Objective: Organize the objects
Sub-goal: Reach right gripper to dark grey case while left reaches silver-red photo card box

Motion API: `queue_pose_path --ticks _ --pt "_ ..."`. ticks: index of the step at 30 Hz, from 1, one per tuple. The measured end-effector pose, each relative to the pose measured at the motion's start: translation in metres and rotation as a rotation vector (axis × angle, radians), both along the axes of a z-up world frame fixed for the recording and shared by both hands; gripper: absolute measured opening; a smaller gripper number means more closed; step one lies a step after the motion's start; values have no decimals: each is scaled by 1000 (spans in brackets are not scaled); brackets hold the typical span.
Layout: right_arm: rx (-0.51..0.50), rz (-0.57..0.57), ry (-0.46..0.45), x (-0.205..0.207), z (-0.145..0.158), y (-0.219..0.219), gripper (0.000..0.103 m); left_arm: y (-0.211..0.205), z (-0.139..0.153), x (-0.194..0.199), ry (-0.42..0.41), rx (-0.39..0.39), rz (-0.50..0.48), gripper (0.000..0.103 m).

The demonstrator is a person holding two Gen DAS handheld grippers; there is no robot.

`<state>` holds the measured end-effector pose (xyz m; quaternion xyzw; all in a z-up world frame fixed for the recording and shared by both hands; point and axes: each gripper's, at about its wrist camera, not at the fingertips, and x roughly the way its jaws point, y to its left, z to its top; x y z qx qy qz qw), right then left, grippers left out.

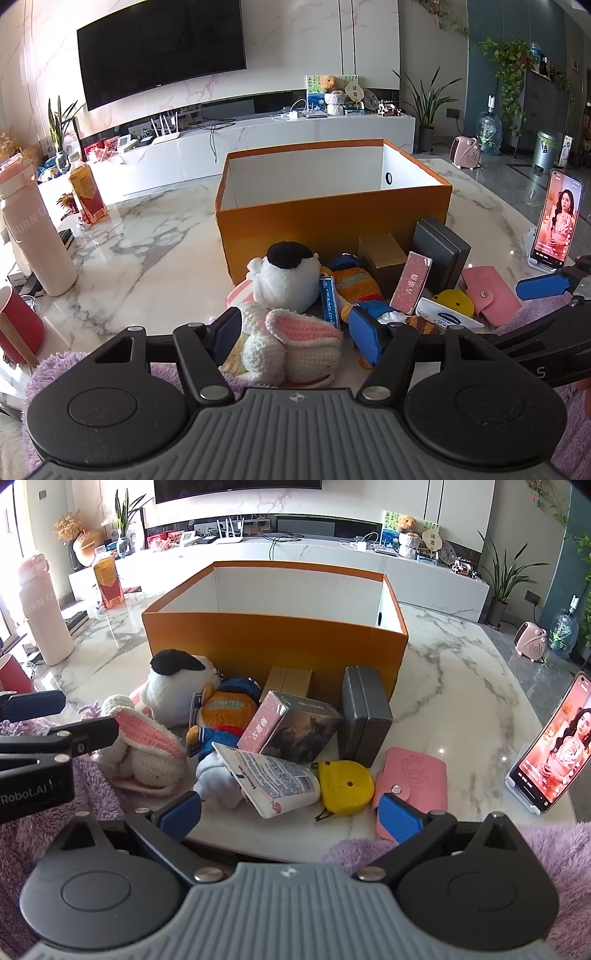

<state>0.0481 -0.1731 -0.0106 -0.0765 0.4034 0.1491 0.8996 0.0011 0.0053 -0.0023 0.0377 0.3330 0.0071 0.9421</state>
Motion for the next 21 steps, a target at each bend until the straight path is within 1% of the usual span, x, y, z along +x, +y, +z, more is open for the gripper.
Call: queue_pose_path --ticks 18,21 --pt "-3 2 4 -1 -2 2 102 3 -4 1 24 -4 -1 74" --pt "7 9 9 0 -4 3 102 4 -5 2 32 -11 -4 73"
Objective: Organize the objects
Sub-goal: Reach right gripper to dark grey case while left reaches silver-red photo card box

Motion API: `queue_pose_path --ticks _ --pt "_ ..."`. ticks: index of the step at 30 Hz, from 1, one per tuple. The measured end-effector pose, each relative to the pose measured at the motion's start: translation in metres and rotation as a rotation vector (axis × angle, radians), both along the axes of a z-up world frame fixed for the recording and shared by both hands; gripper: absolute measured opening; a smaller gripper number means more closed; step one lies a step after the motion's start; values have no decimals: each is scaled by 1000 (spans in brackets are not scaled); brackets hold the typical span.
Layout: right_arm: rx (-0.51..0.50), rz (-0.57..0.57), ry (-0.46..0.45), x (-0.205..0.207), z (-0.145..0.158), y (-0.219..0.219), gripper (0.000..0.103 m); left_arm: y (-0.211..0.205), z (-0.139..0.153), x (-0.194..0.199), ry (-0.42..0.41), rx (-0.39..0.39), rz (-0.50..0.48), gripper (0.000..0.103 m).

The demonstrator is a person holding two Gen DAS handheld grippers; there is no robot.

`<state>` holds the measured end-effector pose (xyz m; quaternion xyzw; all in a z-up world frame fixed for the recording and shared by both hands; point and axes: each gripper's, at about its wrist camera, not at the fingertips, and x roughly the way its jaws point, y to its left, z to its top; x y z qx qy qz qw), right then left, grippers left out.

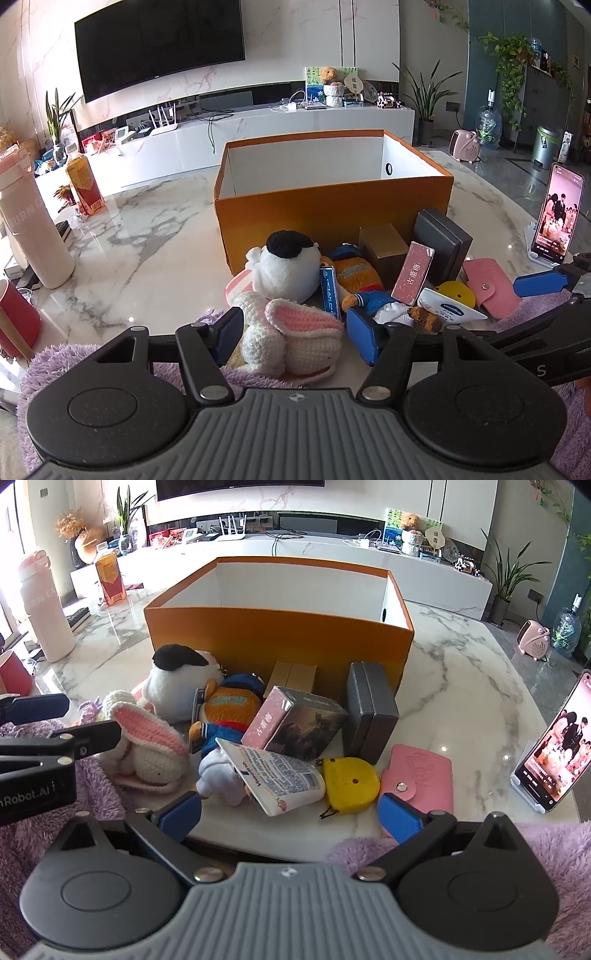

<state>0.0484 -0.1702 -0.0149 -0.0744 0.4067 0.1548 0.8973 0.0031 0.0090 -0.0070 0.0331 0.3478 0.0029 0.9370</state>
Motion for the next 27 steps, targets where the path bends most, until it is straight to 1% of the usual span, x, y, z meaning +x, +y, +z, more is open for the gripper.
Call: queue_pose_path --ticks 3,5,8,10,12,15,22,25,27 --pt "4 9 1 1 -2 1 102 0 -2 2 11 -6 -5 68" --pt "5 14 7 3 -3 1 99 1 -3 3 18 -6 -8 67" --pt "12 20 18 7 -5 1 92 2 -5 5 27 -6 -11 65" --pt "20 17 21 10 -4 1 89 2 -6 6 31 -10 -16 62" --pt "36 10 25 14 -1 -1 86 2 -5 8 32 -12 -18 61" --pt "88 8 41 21 5 -3 84 1 -2 12 25 -2 -33 57" --pt "167 -21 51 46 19 -1 82 0 6 28 16 20 -58 57" --pt "178 -57 65 60 19 -1 78 -2 7 36 20 2 -84 57" --pt "195 -84 89 70 17 -3 77 -4 6 42 27 -9 -93 57"
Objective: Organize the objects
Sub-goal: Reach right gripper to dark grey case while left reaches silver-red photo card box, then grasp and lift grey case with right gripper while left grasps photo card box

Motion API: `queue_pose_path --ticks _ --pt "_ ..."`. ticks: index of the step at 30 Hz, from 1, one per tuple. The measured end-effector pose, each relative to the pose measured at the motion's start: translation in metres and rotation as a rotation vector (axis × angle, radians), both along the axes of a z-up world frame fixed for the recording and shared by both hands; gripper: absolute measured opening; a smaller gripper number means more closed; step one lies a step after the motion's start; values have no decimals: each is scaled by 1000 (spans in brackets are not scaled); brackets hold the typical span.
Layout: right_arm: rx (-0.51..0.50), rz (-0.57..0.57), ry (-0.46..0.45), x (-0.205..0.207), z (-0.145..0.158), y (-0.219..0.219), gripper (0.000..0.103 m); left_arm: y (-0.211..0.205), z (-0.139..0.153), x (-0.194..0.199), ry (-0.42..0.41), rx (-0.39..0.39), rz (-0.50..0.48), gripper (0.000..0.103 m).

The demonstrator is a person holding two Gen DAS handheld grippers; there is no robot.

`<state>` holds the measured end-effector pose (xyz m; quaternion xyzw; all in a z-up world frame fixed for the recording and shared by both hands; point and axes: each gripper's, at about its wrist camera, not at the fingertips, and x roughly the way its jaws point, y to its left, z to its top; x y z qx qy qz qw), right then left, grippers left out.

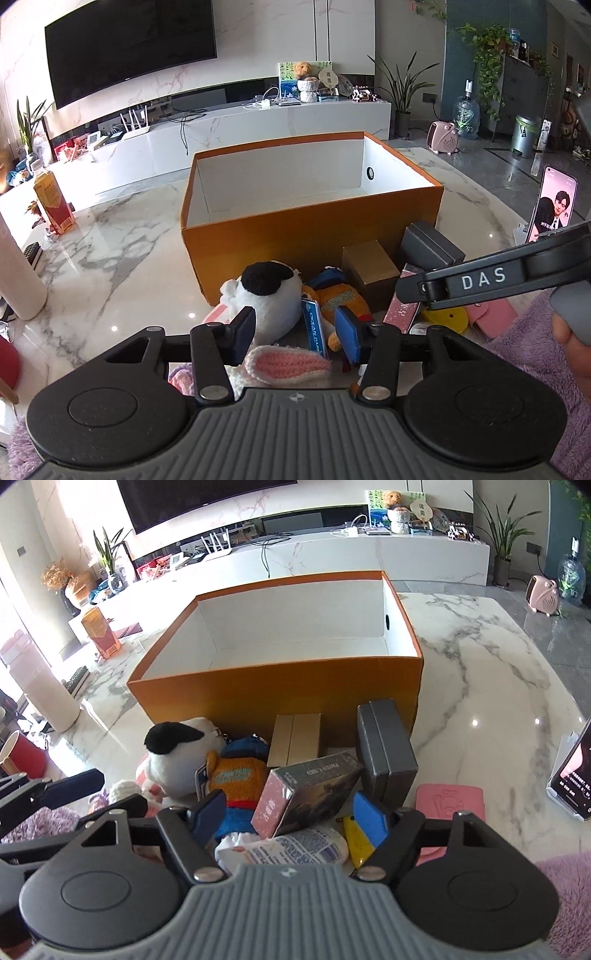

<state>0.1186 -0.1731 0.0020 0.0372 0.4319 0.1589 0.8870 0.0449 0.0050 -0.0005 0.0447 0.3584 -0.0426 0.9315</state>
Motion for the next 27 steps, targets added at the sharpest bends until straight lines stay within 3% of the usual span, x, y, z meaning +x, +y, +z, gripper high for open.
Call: queue_pose_path --ticks 3,13,23,27 --pt "21 -17 29 11 -4 -3 74 -5 -1 9 3 -5 -22 57" --pt "-26 -92 -16 29 -1 -34 60 -41 -1 37 36 -86 -216 57" --pt "-39 -88 37 66 -22 -51 58 -75 -22 76 166 -45 -300 57" --pt "-15 -74 67 81 -33 -51 52 -79 -29 84 233 -53 -300 44"
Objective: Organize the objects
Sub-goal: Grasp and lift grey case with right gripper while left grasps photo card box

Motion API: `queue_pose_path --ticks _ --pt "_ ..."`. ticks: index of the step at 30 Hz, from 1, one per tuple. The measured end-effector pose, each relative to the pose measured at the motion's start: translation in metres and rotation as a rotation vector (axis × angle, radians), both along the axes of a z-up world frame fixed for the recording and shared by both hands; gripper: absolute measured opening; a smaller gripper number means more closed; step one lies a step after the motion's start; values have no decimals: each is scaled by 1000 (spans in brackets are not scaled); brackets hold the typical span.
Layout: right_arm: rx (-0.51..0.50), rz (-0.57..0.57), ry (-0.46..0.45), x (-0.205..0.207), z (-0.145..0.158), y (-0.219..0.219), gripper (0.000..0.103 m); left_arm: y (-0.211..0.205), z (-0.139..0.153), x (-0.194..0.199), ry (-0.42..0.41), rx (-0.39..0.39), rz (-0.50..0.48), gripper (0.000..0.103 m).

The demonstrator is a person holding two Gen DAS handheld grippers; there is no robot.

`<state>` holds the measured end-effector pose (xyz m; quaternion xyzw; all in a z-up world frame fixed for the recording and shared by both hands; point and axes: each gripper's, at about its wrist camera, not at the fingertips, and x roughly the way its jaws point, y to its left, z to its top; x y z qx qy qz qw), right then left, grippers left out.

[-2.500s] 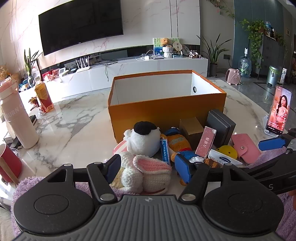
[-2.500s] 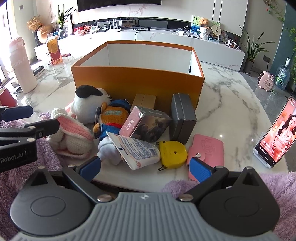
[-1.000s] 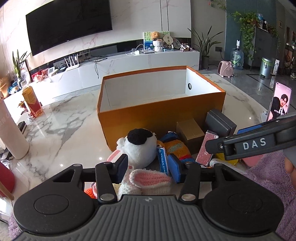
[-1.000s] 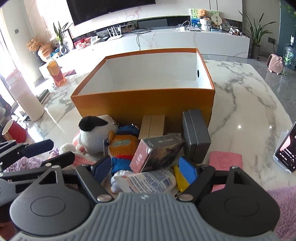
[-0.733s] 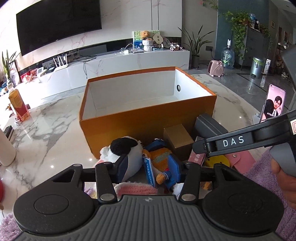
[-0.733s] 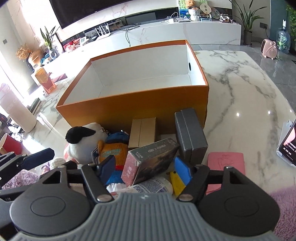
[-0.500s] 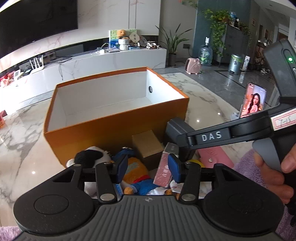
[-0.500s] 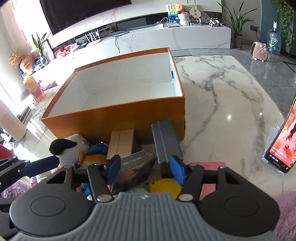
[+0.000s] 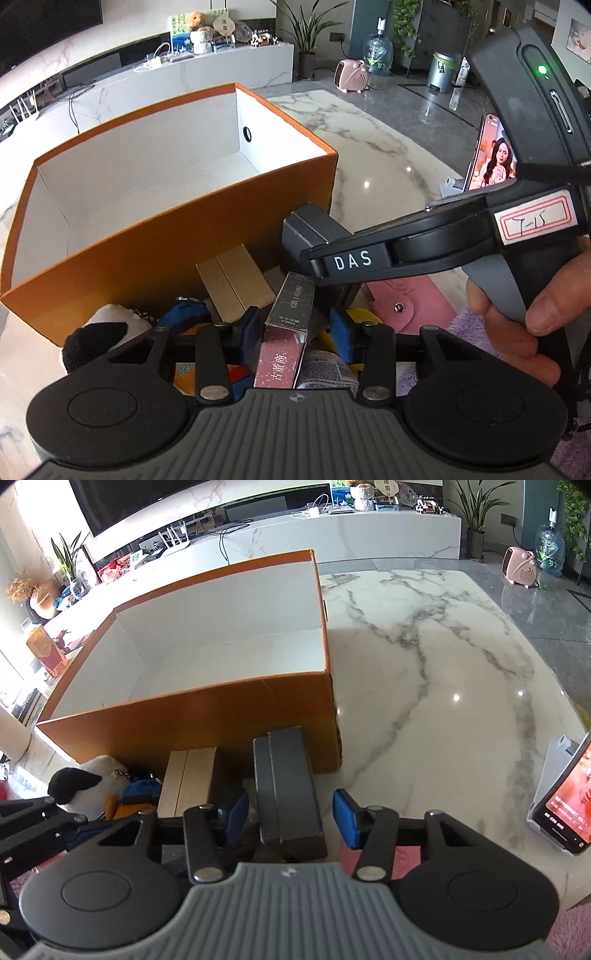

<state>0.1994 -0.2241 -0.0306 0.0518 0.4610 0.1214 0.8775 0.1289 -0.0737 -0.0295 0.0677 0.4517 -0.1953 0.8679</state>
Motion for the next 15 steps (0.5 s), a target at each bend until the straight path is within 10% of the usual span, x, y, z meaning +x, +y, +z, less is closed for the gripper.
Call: queue_pose_path --ticks 15 --pt "-44 49 -7 8 -10 11 40 -6 -10 4 67 48 41 29"
